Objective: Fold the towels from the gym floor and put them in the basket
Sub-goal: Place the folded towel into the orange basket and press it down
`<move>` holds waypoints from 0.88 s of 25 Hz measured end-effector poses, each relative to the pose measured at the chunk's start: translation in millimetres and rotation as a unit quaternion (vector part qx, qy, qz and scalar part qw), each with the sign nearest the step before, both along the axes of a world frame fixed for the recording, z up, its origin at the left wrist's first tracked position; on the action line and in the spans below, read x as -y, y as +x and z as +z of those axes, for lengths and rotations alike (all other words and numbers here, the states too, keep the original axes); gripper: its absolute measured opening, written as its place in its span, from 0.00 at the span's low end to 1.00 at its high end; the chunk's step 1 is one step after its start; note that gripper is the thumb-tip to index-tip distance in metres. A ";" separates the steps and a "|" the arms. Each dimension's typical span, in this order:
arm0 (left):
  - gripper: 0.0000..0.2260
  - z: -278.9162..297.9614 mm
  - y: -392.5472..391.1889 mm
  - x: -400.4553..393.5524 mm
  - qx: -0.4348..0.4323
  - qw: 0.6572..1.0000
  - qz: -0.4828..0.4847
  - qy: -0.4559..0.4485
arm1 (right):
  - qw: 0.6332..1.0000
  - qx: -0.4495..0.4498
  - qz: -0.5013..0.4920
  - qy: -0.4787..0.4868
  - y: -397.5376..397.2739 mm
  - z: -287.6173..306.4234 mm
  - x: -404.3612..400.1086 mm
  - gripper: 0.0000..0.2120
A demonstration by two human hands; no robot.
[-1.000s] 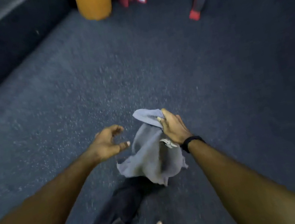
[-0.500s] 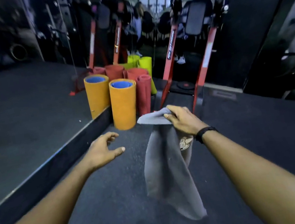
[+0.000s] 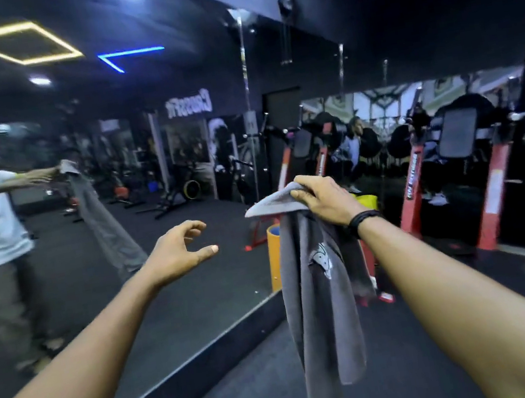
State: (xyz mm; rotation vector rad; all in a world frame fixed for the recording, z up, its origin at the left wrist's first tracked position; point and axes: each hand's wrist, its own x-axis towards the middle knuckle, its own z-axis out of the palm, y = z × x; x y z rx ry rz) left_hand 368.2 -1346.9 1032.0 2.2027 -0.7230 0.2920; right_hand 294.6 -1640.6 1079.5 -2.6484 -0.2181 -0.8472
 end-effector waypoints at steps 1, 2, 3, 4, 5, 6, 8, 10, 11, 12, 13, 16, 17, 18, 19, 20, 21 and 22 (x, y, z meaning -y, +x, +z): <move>0.24 4.4 -10.6 -17.7 0.002 1.000 0.020 0.003 | 1.000 0.000 0.023 0.004 3.7 0.9 -16.6 0.08; 0.24 7.9 -20.8 -35.2 0.002 0.999 0.040 0.001 | 0.999 -0.001 0.050 0.008 7.3 1.3 -33.3 0.09; 0.23 11.8 -34.8 -57.4 0.004 0.998 0.065 -0.004 | 0.996 -0.003 0.083 0.015 9.4 3.1 -55.0 0.09; 0.23 14.9 -50.7 -80.5 0.006 0.996 0.091 -0.010 | 0.993 -0.004 0.117 0.021 10.4 5.1 -78.7 0.09; 0.23 16.4 -66.7 -104.7 0.006 0.993 0.120 -0.015 | 0.988 -0.004 0.151 0.023 10.6 7.8 -105.1 0.10; 0.22 17.5 -83.4 -130.4 0.008 0.988 0.150 -0.018 | 0.982 -0.001 0.188 0.024 10.2 10.2 -134.1 0.12; 0.22 19.5 -121.2 -183.9 0.017 0.977 0.212 -0.021 | 0.967 -0.004 0.253 0.032 9.1 11.5 -194.7 0.12; 0.22 22.5 -157.0 -232.7 0.015 0.966 0.257 -0.020 | 0.950 -0.010 0.308 0.044 5.7 9.3 -252.9 0.10; 0.23 23.1 -178.6 -261.4 0.011 0.958 0.284 -0.020 | 0.940 -0.012 0.338 0.044 0.6 7.6 -287.3 0.09; 0.23 22.8 -201.3 -290.3 0.008 0.950 0.313 -0.020 | 0.929 -0.019 0.368 0.041 -7.1 5.6 -321.9 0.09; 0.23 21.9 -223.7 -319.8 0.005 0.940 0.342 -0.021 | 0.917 -0.026 0.396 0.035 -17.4 3.9 -356.7 0.09; 0.23 17.0 -296.8 -408.2 0.004 0.906 0.423 -0.025 | 0.881 -0.034 0.472 0.015 -49.4 -1.6 -463.1 0.10; 0.23 14.0 -325.0 -438.7 0.001 0.893 0.450 -0.026 | 0.870 -0.037 0.492 0.010 -63.3 -2.8 -501.8 0.11; 0.23 11.3 -350.1 -464.9 -0.005 0.883 0.469 -0.027 | 0.860 -0.041 0.508 0.006 -74.7 -4.4 -536.5 0.11; 0.22 8.3 -374.4 -489.8 -0.009 0.873 0.487 -0.029 | 0.851 -0.044 0.524 0.001 -88.2 -4.6 -569.8 0.12; 0.21 5.6 -403.8 -519.7 -0.010 0.861 0.507 -0.029 | 0.838 -0.044 0.545 -0.006 -105.0 -5.9 -610.0 0.13; 0.20 4.1 -432.8 -548.5 -0.009 0.850 0.527 -0.028 | 0.825 -0.046 0.564 -0.010 -123.2 -6.7 -648.8 0.12; 0.19 3.8 -461.5 -577.3 -0.009 0.837 0.546 -0.026 | 0.810 -0.048 0.584 -0.011 -140.9 -7.0 -688.3 0.12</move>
